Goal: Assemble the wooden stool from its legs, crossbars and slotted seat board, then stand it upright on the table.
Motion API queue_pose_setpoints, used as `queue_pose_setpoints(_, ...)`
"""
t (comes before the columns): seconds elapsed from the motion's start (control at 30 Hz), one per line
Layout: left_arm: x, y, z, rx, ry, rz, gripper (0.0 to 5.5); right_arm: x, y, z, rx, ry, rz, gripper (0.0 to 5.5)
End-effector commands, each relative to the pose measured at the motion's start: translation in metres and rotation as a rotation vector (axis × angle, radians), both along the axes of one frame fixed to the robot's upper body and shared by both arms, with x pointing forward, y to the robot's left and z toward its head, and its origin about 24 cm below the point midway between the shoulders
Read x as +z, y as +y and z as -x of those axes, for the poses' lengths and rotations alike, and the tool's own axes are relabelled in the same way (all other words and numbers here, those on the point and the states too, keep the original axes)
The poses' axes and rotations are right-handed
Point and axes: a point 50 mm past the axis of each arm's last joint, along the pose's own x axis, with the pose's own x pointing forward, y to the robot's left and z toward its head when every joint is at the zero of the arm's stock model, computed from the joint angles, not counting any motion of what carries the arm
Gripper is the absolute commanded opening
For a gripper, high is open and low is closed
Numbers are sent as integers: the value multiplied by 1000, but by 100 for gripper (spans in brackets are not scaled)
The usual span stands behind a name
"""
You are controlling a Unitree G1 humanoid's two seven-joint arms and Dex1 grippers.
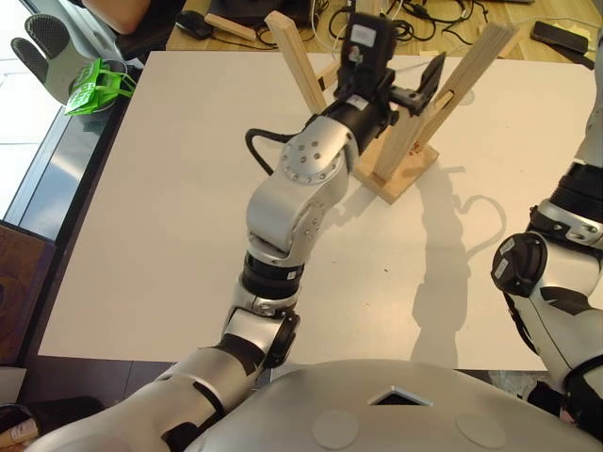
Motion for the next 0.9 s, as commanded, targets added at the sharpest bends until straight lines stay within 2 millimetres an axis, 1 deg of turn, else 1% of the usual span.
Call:
queue_pose_setpoints(0.03, 7, -35, -7, -56, 13, -24, 416, 7, 0, -3, -17, -30, -7, 3)
queue_pose_setpoints(0.13, 33, -56, -16, -81, -58, 34, 416, 6, -3, -5, -36, -32, -13, 3)
queue_pose_setpoints(0.2, 54, -60, -20, -74, -136, 103, 416, 4, -4, -7, -43, -32, -12, 3)
queue_pose_setpoints(0.23, 63, -56, -23, -54, -181, 132, 416, 4, -5, -7, -47, -31, -12, 3)
queue_pose_setpoints(0.27, 74, -47, -28, -4, -238, 164, 416, 3, -6, -8, -53, -30, -12, 3)
queue_pose_setpoints(0.37, 98, 0, -49, 179, -292, 293, 416, -3, -8, -7, -62, -20, -3, 3)
queue_pose_setpoints(0.47, 121, 55, -58, 317, -358, 386, 416, -7, -8, -7, -72, -12, 16, 3)
queue_pose_setpoints(0.5, 127, 81, -64, 407, -375, 385, 400, -9, -8, -7, -76, -9, 33, 0)
queue_pose_setpoints(0.57, 129, 122, -75, 530, -386, 335, 385, -13, -6, -5, -78, -2, 55, 0)
queue_pose_setpoints(0.63, 114, 163, -92, 638, -348, 198, 353, -17, -3, -4, -75, 5, 77, 0)
queue_pose_setpoints(0.67, 97, 183, -102, 681, -300, 100, 345, -20, -2, -3, -75, 7, 85, 0)
queue_pose_setpoints(0.7, 72, 201, -111, 689, -222, -6, 329, -22, -1, -3, -75, 10, 95, 0)
queue_pose_setpoints(0.73, 52, 214, -115, 690, -161, -78, 320, -23, -1, -4, -75, 13, 101, 0)
queue_pose_setpoints(0.77, 30, 224, -117, 661, -86, -134, 296, -27, -2, -4, -78, 24, 109, 0)
queue_pose_setpoints(0.8, 14, 229, -117, 645, -41, -174, 280, -31, -4, -4, -86, 37, 120, 0)
queue_pose_setpoints(0.83, -4, 230, -117, 616, 19, -189, 276, -37, -8, -5, -101, 64, 136, 0)
queue_pose_setpoints(0.87, -17, 230, -117, 597, 55, -204, 258, -43, -12, -5, -117, 85, 151, 0)
queue_pose_setpoints(0.9, -30, 226, -116, 567, 88, -213, 242, -51, -15, -5, -132, 110, 166, 0)
